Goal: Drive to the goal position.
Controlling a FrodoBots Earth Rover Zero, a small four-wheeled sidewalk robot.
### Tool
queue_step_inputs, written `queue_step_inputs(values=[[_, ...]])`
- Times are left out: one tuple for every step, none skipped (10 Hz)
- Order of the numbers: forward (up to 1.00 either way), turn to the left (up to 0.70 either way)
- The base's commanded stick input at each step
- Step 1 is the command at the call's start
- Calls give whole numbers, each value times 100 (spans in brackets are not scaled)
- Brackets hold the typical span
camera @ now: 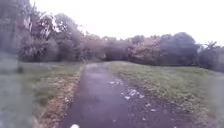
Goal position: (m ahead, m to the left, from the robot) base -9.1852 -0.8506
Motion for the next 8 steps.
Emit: queue_step_inputs(values=[[45,27],[45,27],[45,27],[45,23],[45,11],[45,0],[45,0],[45,0]])
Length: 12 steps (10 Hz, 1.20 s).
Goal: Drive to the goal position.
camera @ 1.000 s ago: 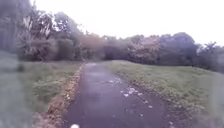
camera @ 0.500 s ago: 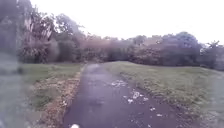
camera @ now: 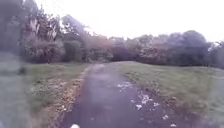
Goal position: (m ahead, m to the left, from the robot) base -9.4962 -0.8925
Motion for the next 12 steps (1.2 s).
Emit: queue_step_inputs(values=[[45,0],[45,0],[45,0],[45,0],[46,1],[49,4],[52,7],[55,10],[59,14],[60,15],[60,15],[60,15]])
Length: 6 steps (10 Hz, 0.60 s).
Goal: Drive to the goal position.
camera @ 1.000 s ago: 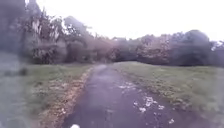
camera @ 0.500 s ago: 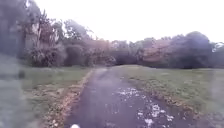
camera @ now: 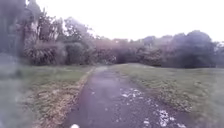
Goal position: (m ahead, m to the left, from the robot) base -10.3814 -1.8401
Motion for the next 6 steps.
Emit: queue_step_inputs(values=[[60,15],[60,15],[60,15],[60,15],[60,9],[60,2]])
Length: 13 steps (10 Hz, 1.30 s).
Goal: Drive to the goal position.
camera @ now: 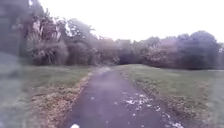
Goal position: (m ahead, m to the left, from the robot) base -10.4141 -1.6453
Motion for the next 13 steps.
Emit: queue_step_inputs(values=[[60,0],[60,0],[60,0],[60,0],[60,0],[60,0],[60,0],[60,0],[60,0],[60,0],[60,0],[60,0],[60,0]])
